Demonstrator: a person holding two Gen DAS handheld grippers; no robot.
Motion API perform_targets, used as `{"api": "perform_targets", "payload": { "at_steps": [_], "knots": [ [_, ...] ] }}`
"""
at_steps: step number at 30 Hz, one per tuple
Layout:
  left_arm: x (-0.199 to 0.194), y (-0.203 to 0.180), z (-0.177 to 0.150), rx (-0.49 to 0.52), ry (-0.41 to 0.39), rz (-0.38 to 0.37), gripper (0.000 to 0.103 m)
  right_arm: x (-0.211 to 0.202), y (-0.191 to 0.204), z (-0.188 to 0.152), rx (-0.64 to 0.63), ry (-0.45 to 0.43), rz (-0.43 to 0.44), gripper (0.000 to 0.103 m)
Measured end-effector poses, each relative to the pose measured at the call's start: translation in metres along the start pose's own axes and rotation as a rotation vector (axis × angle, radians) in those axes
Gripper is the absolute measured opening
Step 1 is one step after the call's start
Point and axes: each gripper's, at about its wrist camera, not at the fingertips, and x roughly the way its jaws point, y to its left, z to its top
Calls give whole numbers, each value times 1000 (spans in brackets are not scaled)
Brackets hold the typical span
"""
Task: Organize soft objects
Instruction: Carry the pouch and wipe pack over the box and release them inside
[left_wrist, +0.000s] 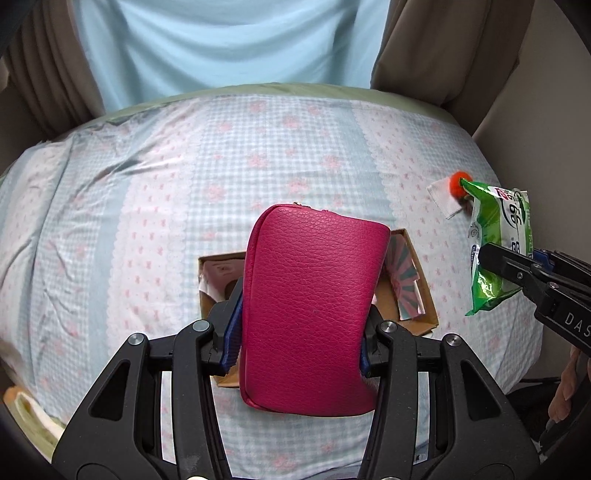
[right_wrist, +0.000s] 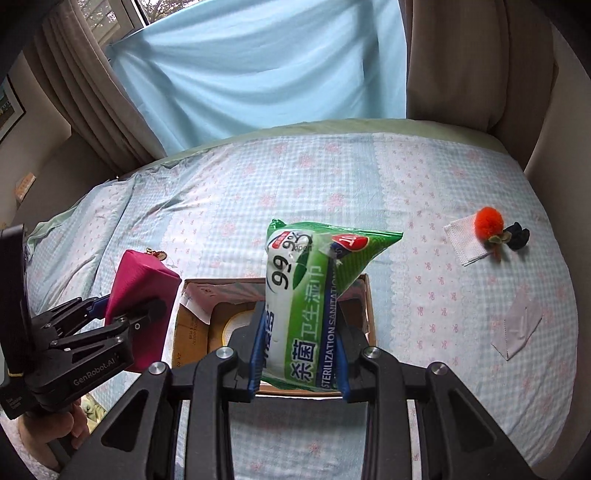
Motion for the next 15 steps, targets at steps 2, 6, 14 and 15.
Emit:
{"api": "perform_targets", "payload": {
  "at_steps": [2,6,14,15],
  "knots": [
    [13,9,2,6,25,-9,44,18,6,1,12,48,14,29],
    [44,22,2,20,92,-26,44,60,10,0,36,151,33,29],
    [122,32,-17,27,263,-52,44,143,10,-11,45,359,20,29],
    [131,30,-20,37,279,-48,44,151,8,-12,46,384,14,29]
  ]
}}
